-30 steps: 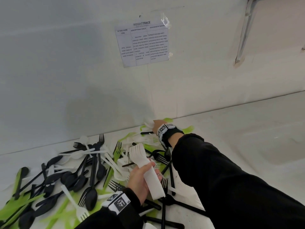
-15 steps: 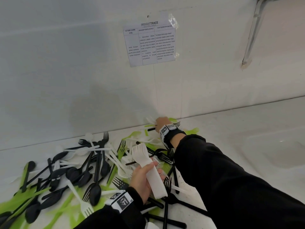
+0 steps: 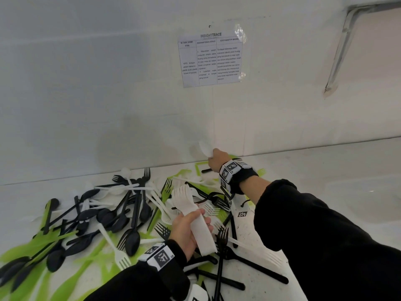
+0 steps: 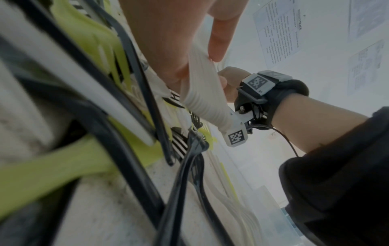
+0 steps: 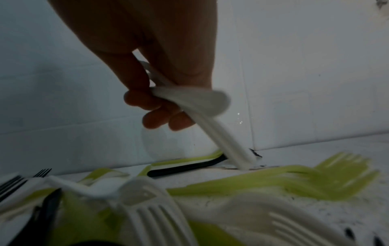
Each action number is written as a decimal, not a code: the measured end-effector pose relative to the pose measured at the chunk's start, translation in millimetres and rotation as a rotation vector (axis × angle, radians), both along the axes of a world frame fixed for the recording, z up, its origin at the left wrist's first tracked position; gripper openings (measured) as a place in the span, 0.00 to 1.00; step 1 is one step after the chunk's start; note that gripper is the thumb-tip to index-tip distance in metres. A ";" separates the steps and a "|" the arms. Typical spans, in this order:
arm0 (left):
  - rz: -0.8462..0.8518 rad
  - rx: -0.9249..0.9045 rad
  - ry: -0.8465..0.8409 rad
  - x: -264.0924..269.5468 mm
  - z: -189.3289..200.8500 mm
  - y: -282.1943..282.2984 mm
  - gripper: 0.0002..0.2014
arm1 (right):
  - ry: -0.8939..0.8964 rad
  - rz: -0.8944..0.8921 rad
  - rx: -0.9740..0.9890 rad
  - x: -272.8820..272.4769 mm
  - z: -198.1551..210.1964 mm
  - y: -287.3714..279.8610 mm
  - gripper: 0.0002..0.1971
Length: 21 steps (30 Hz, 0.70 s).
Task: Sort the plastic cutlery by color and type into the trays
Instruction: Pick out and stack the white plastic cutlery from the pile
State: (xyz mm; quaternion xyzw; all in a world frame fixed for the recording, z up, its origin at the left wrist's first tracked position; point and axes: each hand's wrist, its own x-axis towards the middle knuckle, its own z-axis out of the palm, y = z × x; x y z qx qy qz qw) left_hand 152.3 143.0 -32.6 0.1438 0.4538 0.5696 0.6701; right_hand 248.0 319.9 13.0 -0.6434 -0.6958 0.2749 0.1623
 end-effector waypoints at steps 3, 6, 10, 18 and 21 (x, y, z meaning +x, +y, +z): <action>0.007 -0.007 0.026 -2.3 3.2 -5.3 0.03 | -0.066 0.066 -0.014 -8.7 -0.3 -2.8 0.13; 0.021 -0.013 0.033 -5.8 6.6 -7.4 0.04 | -0.186 0.148 -0.026 -25.5 -8.4 -0.4 0.09; 0.040 -0.023 0.029 -11.6 7.3 -4.0 0.03 | -0.339 0.242 -0.014 -39.2 -23.6 4.3 0.13; 0.057 -0.031 0.037 -16.0 0.9 2.8 0.07 | -0.423 0.343 -0.065 -43.3 -43.7 21.3 0.22; 0.064 -0.018 0.034 -16.8 -1.4 1.7 0.08 | -0.407 0.355 -0.087 -37.6 -39.7 19.0 0.22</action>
